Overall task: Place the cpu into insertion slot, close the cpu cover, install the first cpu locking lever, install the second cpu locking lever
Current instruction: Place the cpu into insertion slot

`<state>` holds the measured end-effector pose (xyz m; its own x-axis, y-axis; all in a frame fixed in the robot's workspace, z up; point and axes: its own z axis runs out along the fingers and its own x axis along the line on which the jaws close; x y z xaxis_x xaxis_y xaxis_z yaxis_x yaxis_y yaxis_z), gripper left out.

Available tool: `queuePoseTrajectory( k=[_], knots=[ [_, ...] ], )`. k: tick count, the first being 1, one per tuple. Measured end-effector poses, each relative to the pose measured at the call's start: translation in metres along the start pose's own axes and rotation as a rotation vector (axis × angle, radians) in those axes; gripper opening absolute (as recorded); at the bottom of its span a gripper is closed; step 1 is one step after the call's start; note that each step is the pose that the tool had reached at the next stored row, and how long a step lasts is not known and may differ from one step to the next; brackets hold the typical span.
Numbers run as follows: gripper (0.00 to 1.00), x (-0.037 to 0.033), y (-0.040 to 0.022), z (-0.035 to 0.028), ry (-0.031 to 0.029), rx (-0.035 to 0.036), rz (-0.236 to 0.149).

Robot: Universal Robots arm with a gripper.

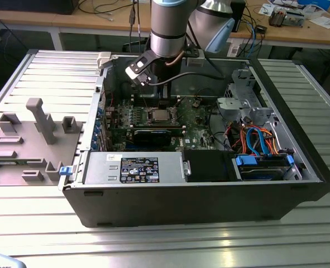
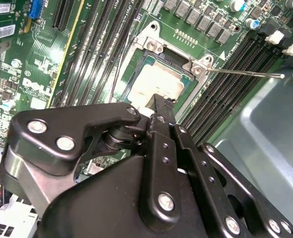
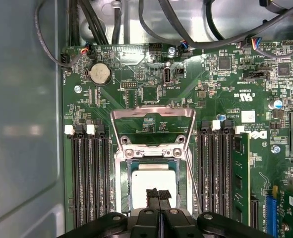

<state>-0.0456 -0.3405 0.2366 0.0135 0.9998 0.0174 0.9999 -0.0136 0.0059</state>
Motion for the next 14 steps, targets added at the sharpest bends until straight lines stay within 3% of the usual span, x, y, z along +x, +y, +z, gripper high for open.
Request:
queuePoseTrajectory(
  k=[12, 14],
  knots=[
    [0.11, 0.0002, 0.0001, -0.0121, 0.0002, 0.0, 0.0],
    [0.11, 0.0003, 0.0001, -0.0174, 0.0002, 0.0, 0.0]
  ],
)
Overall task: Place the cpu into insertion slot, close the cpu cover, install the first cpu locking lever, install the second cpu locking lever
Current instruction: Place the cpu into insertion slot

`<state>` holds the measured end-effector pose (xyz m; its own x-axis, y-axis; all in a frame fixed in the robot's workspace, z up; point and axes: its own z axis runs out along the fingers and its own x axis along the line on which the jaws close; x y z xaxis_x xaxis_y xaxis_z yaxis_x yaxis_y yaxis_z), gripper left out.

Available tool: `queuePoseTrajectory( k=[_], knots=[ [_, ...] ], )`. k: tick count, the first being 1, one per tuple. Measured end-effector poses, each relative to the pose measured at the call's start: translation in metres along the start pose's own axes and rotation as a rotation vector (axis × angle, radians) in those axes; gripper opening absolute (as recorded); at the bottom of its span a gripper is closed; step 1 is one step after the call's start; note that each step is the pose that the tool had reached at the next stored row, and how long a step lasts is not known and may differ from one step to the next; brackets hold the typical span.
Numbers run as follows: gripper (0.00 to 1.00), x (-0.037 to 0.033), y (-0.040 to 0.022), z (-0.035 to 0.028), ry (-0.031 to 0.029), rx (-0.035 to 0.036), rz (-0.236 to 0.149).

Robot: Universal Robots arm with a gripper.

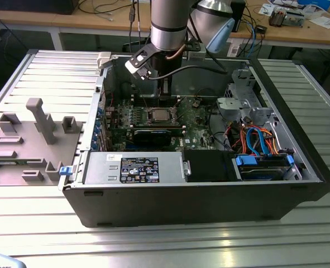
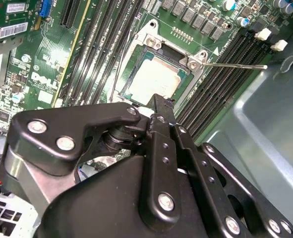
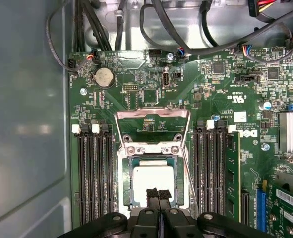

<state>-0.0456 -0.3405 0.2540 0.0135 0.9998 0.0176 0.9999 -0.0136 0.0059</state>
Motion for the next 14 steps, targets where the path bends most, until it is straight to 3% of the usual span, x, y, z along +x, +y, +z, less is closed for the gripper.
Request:
queuePoseTrajectory(
  k=[9, 14],
  knots=[
    [0.11, 0.0002, 0.0001, -0.0148, -0.0001, 0.0, 0.0],
    [0.11, 0.0003, 0.0001, -0.0159, 0.0002, -0.0001, 0.0]
  ],
)
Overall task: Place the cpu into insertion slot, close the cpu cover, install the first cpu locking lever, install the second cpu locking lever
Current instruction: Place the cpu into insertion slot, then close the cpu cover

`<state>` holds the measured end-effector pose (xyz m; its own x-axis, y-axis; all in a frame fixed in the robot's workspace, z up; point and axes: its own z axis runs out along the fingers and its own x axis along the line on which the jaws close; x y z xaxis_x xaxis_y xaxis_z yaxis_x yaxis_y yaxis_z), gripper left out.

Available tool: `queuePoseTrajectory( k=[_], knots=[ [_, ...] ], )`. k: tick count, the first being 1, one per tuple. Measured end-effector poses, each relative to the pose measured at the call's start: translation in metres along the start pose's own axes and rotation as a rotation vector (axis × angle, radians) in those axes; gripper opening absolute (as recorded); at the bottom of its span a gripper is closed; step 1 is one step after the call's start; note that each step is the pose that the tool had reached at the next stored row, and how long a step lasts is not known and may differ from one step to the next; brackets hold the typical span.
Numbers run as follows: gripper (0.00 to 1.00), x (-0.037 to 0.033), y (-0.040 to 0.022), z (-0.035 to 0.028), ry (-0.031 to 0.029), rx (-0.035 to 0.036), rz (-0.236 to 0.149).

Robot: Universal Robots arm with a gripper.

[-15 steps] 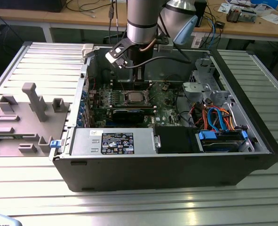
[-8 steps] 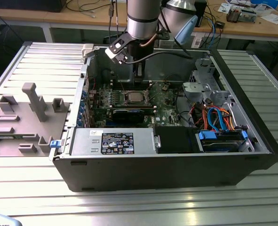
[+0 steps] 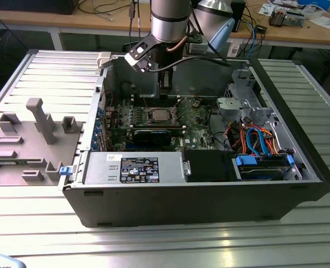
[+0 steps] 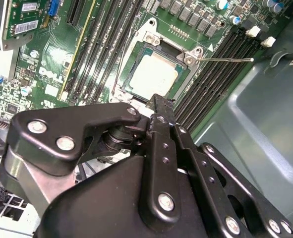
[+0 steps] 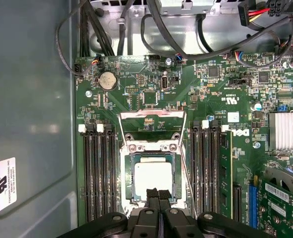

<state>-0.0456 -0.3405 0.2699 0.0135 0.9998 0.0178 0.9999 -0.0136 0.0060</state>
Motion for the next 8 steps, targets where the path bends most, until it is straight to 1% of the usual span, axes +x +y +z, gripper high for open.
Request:
queuePoseTrajectory(
  k=[8],
  knots=[
    [0.11, -0.0001, 0.0005, -0.0003, -0.0003, 0.0001, 0.0]
  ],
)
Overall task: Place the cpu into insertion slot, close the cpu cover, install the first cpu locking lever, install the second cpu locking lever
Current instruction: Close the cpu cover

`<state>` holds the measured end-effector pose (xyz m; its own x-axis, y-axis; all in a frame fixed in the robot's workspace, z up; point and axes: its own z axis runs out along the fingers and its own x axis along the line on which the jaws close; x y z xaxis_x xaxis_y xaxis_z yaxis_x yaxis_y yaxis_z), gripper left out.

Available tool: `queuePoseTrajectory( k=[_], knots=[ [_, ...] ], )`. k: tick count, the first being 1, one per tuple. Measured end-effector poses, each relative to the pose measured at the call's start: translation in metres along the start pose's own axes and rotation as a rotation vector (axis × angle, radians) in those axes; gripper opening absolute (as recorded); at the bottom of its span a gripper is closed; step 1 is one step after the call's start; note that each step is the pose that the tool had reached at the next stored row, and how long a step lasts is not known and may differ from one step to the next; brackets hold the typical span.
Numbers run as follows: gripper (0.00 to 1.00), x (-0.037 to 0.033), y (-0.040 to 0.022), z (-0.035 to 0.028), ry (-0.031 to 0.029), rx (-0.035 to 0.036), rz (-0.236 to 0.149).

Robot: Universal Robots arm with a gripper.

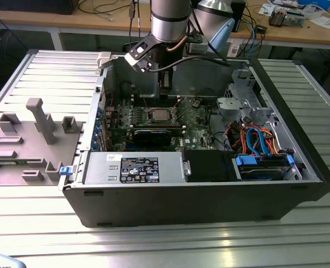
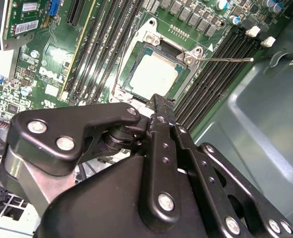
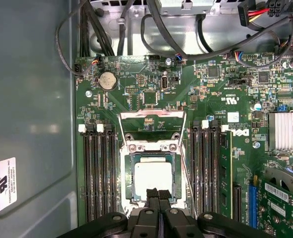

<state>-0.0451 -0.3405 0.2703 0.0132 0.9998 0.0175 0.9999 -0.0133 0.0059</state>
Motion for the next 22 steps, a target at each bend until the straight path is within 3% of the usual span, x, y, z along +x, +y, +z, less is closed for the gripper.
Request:
queuePoseTrajectory(
  k=[22],
  knots=[
    [0.11, 0.0003, 0.0252, 0.0002, -0.0001, 0.0002, 0.0]
  ],
)
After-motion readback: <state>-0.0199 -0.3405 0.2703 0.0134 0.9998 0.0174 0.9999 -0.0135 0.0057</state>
